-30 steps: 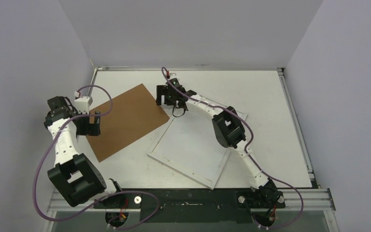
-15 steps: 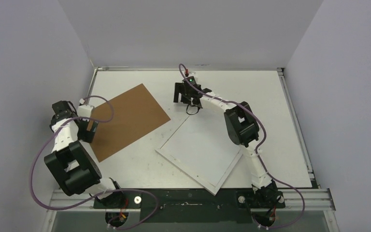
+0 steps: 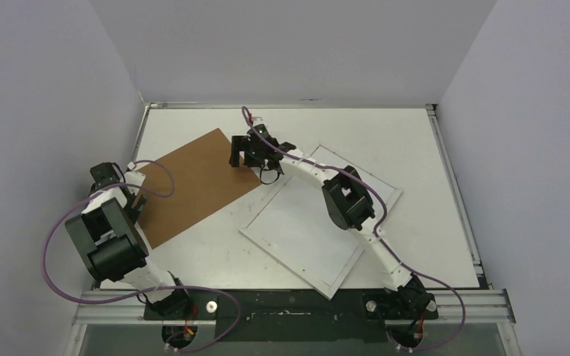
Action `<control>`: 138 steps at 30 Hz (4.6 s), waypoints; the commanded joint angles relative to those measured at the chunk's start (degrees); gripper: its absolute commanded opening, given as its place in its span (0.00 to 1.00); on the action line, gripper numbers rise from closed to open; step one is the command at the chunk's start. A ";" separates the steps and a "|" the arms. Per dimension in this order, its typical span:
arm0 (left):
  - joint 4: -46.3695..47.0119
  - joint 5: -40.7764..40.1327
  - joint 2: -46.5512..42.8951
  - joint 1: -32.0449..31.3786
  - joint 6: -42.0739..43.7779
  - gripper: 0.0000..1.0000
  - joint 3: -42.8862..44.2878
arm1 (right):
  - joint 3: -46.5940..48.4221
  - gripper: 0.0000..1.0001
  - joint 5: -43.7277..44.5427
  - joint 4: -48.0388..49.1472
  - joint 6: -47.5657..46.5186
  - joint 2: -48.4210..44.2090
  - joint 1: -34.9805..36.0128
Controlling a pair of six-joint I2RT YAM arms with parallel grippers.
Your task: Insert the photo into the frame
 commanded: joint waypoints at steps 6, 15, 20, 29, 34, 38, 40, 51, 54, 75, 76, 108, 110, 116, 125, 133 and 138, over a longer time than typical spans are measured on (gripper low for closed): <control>9.21 -3.83 3.10 -5.36 -1.97 0.81 -0.07 | -3.76 0.90 -1.74 1.37 1.47 -1.31 -0.67; 9.54 -4.13 9.87 -11.26 -6.32 0.81 4.37 | -25.76 0.89 -2.46 10.06 5.28 -13.08 0.29; 7.96 -1.88 10.43 -14.73 -8.13 0.81 6.65 | -35.02 0.88 -2.55 12.29 7.40 -18.83 1.36; -6.69 6.75 9.07 -14.12 -14.18 0.84 17.45 | -36.24 0.88 -3.67 9.89 6.65 -23.51 1.03; -18.71 15.27 9.02 -10.16 -16.69 0.85 24.95 | -27.24 0.90 2.24 6.04 3.72 -20.00 -1.43; -20.67 17.56 9.54 -8.69 -19.07 0.85 23.74 | -20.28 0.91 4.95 3.61 1.78 -14.31 -1.54; -20.68 17.91 10.00 -8.64 -20.72 0.85 22.89 | -18.58 0.91 4.88 3.68 2.05 -12.39 -1.45; -19.11 18.81 16.37 -5.73 -29.51 0.68 23.01 | -16.46 0.91 4.74 5.99 4.20 -8.58 -0.27; -18.03 17.90 18.26 -4.85 -29.50 0.66 22.99 | -15.40 0.91 4.35 5.97 5.11 -7.69 -0.10; -18.71 19.29 23.15 -4.51 -22.58 0.44 24.59 | -28.11 0.90 -3.64 13.66 16.78 -14.97 4.43; -18.77 19.32 23.05 -4.44 -22.52 0.45 24.77 | -28.64 0.90 -4.22 13.88 17.09 -14.99 4.96; -15.82 12.97 18.22 0.11 -17.07 0.64 29.81 | -36.70 0.84 -0.67 12.26 18.75 -20.45 10.83; -15.73 12.93 18.27 0.57 -17.30 0.64 29.86 | -36.09 0.84 -0.03 11.94 17.83 -20.92 10.85; -15.74 13.18 18.14 0.69 -16.60 0.64 29.15 | -34.31 0.72 -0.44 16.50 13.78 -23.48 11.12; -16.17 13.63 18.16 0.76 -16.90 0.63 28.65 | -26.95 0.41 -4.50 15.21 11.58 -16.31 13.44; -17.12 13.59 18.49 0.84 -16.68 0.64 29.82 | -27.29 0.30 -4.91 15.20 11.13 -12.99 13.08; -18.41 14.27 18.79 0.78 -16.95 0.65 30.70 | -30.40 0.19 -1.91 12.48 11.65 -12.46 12.00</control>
